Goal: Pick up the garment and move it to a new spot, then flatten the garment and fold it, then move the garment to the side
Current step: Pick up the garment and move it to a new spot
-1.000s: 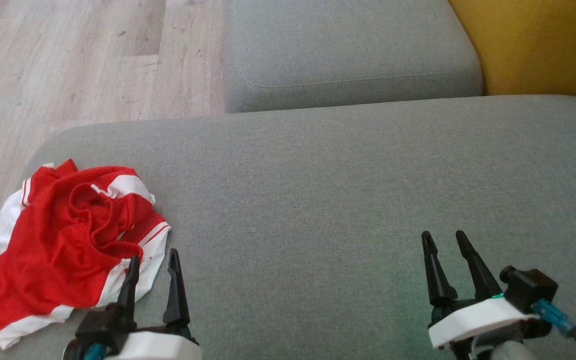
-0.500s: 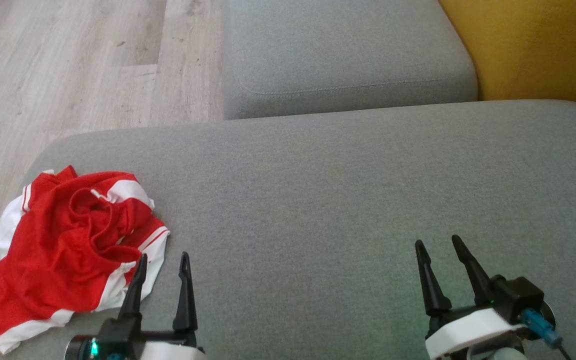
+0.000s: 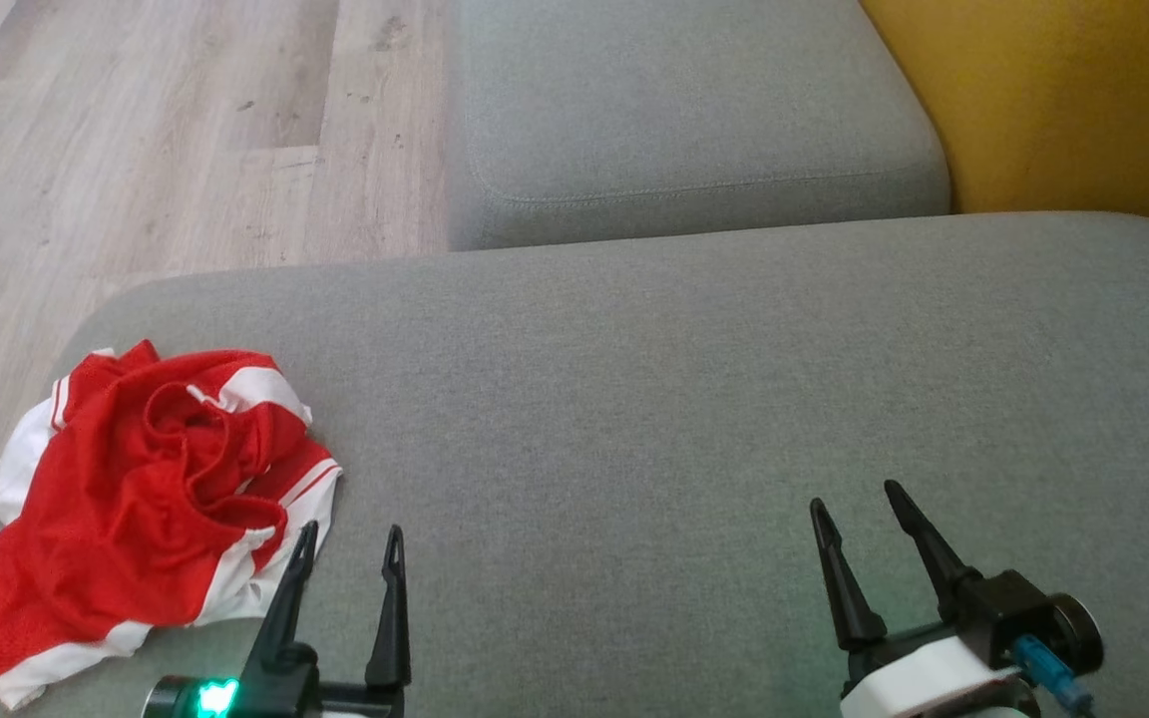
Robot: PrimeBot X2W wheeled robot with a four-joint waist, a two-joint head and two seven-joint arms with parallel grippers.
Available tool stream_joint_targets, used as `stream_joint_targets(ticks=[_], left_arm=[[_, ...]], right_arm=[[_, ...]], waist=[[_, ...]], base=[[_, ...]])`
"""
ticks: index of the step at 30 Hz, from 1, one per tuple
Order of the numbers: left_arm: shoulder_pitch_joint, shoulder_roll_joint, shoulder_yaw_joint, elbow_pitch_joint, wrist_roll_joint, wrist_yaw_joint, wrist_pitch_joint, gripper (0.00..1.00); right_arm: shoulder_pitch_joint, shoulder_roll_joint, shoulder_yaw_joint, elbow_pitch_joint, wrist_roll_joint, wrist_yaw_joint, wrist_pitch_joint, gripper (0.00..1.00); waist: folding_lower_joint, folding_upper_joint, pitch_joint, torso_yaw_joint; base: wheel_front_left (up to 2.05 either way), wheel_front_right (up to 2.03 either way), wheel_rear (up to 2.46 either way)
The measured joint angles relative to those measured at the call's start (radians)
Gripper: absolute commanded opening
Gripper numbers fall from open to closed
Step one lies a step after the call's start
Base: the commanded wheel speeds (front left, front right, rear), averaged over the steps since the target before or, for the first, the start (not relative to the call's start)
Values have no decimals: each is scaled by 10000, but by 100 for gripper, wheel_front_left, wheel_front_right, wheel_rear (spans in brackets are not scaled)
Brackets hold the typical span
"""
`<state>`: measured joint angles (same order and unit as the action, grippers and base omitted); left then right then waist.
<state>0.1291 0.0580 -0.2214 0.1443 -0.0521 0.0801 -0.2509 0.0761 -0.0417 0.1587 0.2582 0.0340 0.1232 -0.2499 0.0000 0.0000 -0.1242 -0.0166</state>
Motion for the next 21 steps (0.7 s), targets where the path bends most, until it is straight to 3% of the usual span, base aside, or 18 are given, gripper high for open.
stream_joint_targets(ticks=[12, 21], left_arm=[[12, -13, 63, 63, 0, -25, 0, 100], [35, -29, 619, 105, -8, -44, -2, 100]], right_arm=[[17, -2, -40, 6, 0, 0, -8, 100], [228, -2, -61, -4, 44, 0, -8, 100]], waist=[[0, 0, 18, 385], [0, 0, 182, 1876]], base=[[0, 0, 0], [0, 0, 0]])
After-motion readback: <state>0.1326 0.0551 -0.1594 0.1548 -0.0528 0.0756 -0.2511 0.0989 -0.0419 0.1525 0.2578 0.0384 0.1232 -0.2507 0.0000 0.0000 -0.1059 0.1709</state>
